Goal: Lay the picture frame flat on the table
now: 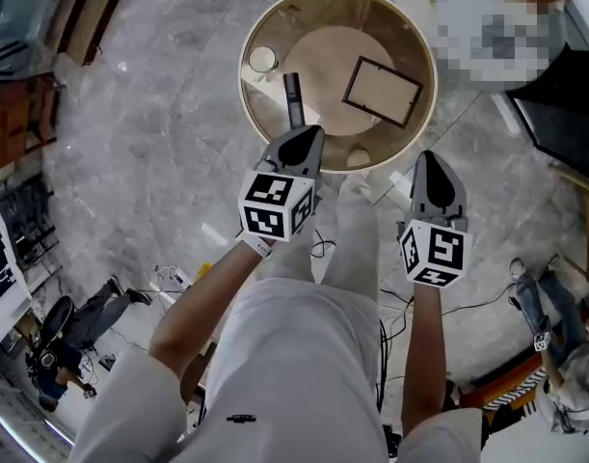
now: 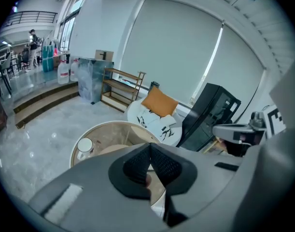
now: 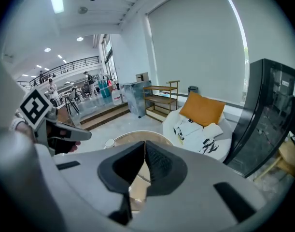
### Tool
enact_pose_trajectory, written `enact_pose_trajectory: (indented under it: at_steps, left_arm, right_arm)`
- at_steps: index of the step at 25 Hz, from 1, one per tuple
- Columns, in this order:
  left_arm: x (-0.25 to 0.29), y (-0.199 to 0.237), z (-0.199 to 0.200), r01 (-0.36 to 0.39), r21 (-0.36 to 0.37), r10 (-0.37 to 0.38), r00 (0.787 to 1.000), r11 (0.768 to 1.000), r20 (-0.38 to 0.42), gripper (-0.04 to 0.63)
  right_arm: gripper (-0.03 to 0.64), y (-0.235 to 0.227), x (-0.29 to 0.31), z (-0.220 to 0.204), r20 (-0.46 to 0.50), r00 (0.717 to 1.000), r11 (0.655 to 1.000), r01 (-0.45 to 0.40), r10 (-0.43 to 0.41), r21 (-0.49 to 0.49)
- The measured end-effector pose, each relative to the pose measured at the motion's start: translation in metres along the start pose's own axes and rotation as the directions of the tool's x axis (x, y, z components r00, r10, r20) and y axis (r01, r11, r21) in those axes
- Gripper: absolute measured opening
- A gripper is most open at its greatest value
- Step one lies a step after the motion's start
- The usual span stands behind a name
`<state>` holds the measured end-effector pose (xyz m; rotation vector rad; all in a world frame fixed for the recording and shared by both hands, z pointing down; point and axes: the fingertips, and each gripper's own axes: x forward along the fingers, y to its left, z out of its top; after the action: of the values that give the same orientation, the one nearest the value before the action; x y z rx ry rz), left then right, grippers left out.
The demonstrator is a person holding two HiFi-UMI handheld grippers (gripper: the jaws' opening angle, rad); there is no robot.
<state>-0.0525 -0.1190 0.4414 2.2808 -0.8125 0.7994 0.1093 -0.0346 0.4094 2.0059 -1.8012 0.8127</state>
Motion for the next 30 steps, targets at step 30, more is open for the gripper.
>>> enact_pose_trajectory:
  at_steps: [30]
  left_arm:
    - [-0.236,-0.045,0.132,0.003,0.133,-0.049,0.938,0.991,0.343,0.005]
  right_arm:
    - [0.006,0.079,-0.161,0.140,0.210,0.976,0.988,-0.028,0.060,-0.151]
